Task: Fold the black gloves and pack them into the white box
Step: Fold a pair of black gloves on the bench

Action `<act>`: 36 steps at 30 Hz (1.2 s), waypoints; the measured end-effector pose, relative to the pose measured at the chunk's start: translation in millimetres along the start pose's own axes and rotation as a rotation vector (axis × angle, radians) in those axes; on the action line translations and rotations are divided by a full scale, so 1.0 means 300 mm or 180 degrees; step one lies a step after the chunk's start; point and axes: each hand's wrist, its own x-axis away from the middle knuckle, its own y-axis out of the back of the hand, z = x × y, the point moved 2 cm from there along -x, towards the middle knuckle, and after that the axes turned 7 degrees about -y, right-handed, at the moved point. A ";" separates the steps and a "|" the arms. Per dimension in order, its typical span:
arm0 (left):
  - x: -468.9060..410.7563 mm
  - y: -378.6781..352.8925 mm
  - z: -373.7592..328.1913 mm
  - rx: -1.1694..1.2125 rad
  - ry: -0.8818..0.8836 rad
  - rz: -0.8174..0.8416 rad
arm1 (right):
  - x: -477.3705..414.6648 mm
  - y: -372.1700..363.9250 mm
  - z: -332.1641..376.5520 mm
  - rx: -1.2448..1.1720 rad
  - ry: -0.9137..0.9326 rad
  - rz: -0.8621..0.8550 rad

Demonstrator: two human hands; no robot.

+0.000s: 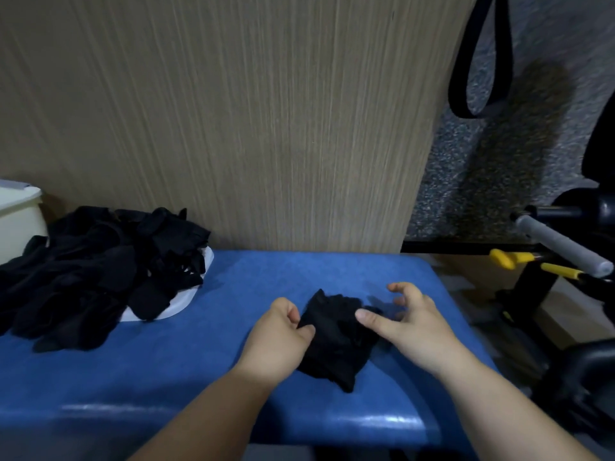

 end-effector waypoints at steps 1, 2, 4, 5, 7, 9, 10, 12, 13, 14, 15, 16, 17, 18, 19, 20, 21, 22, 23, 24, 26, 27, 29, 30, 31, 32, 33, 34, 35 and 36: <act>0.006 -0.009 -0.004 0.0027 -0.0023 0.0000 | 0.012 0.012 0.006 0.0128 -0.0013 -0.0098; 0.010 -0.020 -0.004 0.0036 -0.0065 0.0012 | 0.026 0.020 0.011 0.0250 -0.0072 -0.0098; 0.020 -0.034 -0.007 0.0038 -0.0118 0.0078 | 0.048 0.020 0.009 0.0520 -0.0216 0.0074; 0.024 -0.038 -0.011 0.0079 -0.0119 0.0140 | 0.055 0.013 0.003 0.0651 -0.0233 0.0132; 0.031 -0.043 -0.019 0.0328 -0.0115 0.0323 | 0.057 -0.004 -0.009 0.0826 -0.0171 0.0081; 0.042 -0.049 -0.031 0.0650 -0.0126 0.0523 | 0.053 -0.014 -0.014 0.0816 -0.0096 -0.0071; 0.049 -0.053 -0.036 0.0746 -0.0124 0.0641 | 0.048 -0.017 -0.016 0.0815 -0.0081 -0.0142; 0.053 -0.063 -0.031 0.0750 -0.0123 0.0808 | 0.044 -0.016 -0.016 0.0893 -0.0028 -0.0242; 0.055 -0.064 -0.031 0.0722 -0.0119 0.0849 | 0.043 -0.014 -0.017 0.0920 0.0014 -0.0290; 0.056 -0.065 -0.029 0.0694 -0.0118 0.0869 | 0.043 -0.010 -0.019 0.0906 0.0050 -0.0348; 0.056 -0.063 -0.028 0.0633 -0.0121 0.0872 | 0.043 -0.004 -0.021 0.0859 0.0083 -0.0409; 0.053 -0.062 -0.025 0.0521 -0.0131 0.0855 | 0.042 0.003 -0.023 0.0796 0.0105 -0.0460; 0.051 -0.061 -0.025 0.0344 -0.0172 0.0849 | 0.041 0.010 -0.027 0.0744 0.0119 -0.0492; 0.050 -0.060 -0.026 0.0106 -0.0268 0.0829 | 0.040 0.018 -0.031 0.0708 0.0121 -0.0502; 0.054 -0.057 -0.034 -0.0194 -0.0383 0.0778 | 0.039 0.024 -0.035 0.0695 0.0120 -0.0500; 0.055 -0.057 -0.041 -0.0505 -0.0518 0.0693 | 0.039 0.029 -0.041 0.0700 0.0116 -0.0497; 0.055 -0.057 -0.047 -0.0752 -0.0647 0.0615 | 0.037 0.033 -0.048 0.0722 0.0106 -0.0501; 0.057 -0.059 -0.051 -0.0932 -0.0731 0.0575 | 0.037 0.037 -0.055 0.0741 0.0092 -0.0518; 0.059 -0.062 -0.056 -0.1062 -0.0790 0.0541 | 0.036 0.040 -0.062 0.0750 0.0083 -0.0542; 0.057 -0.066 -0.056 -0.1169 -0.0861 0.0495 | 0.034 0.042 -0.068 0.0744 0.0076 -0.0566; 0.052 -0.074 -0.056 -0.1305 -0.1110 0.0302 | 0.035 0.047 -0.075 0.0725 0.0069 -0.0592; 0.051 -0.077 -0.060 -0.1302 -0.1293 0.0177 | 0.038 0.048 -0.076 0.0709 0.0084 -0.0597; 0.047 -0.088 -0.072 -0.1292 -0.1682 0.0097 | 0.045 0.048 -0.075 0.0686 0.0188 -0.0647; 0.044 -0.098 -0.075 -0.1352 -0.1816 0.0194 | 0.051 0.047 -0.075 0.0684 0.0303 -0.0691; 0.043 -0.109 -0.073 -0.1462 -0.1859 0.0368 | 0.057 0.044 -0.073 0.0685 0.0465 -0.0719; 0.041 -0.120 -0.066 -0.1618 -0.1819 0.0579 | 0.062 0.040 -0.072 0.0674 0.0648 -0.0709; 0.041 -0.130 -0.055 -0.1801 -0.1728 0.0794 | 0.065 0.035 -0.074 0.0652 0.0821 -0.0631; 0.039 -0.136 -0.043 -0.1974 -0.1631 0.0976 | 0.067 0.030 -0.079 0.0631 0.0963 -0.0484; 0.038 -0.138 -0.036 -0.2102 -0.1567 0.1103 | 0.069 0.025 -0.086 0.0665 0.1086 -0.0308; 0.036 -0.138 -0.030 -0.2172 -0.1524 0.1181 | 0.069 0.020 -0.092 0.0762 0.1183 -0.0150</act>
